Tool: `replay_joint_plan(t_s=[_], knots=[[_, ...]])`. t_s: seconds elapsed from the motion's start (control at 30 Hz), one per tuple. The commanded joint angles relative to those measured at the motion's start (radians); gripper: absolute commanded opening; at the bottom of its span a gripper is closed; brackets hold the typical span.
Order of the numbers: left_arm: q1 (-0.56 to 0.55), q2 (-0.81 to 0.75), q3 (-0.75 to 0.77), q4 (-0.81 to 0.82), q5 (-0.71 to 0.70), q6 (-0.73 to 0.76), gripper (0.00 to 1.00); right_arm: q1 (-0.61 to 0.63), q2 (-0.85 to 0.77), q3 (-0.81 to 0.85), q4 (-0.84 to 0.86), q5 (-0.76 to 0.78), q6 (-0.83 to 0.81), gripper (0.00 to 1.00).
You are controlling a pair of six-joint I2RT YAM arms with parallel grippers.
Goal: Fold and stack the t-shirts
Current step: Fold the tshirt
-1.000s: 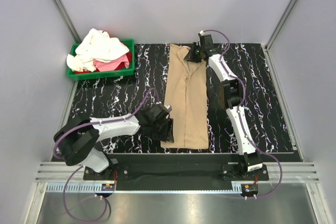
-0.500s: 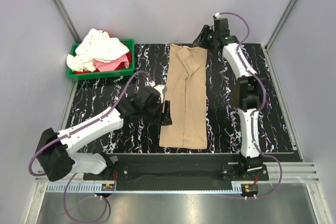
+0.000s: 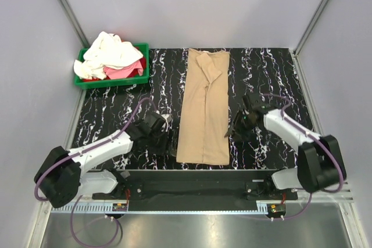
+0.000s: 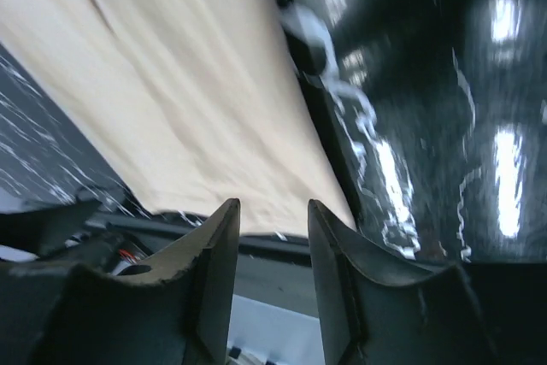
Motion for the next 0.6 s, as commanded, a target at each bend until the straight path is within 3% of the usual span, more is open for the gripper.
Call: replay_joint_plan(t_s=[0.0, 0.2, 0.57], knots=[[0.005, -0.002, -0.040, 0.134, 0.094, -0.038, 0.61, 0.061, -0.168, -0.125, -0.040, 0.029, 0.099, 0.45], [0.005, 0.011, -0.087, 0.189, 0.122, -0.080, 0.59, 0.134, -0.267, -0.317, 0.004, 0.023, 0.194, 0.44], [0.006, 0.075, -0.112, 0.232, 0.132, -0.103, 0.52, 0.188, -0.235, -0.365, 0.070, 0.051, 0.219, 0.40]])
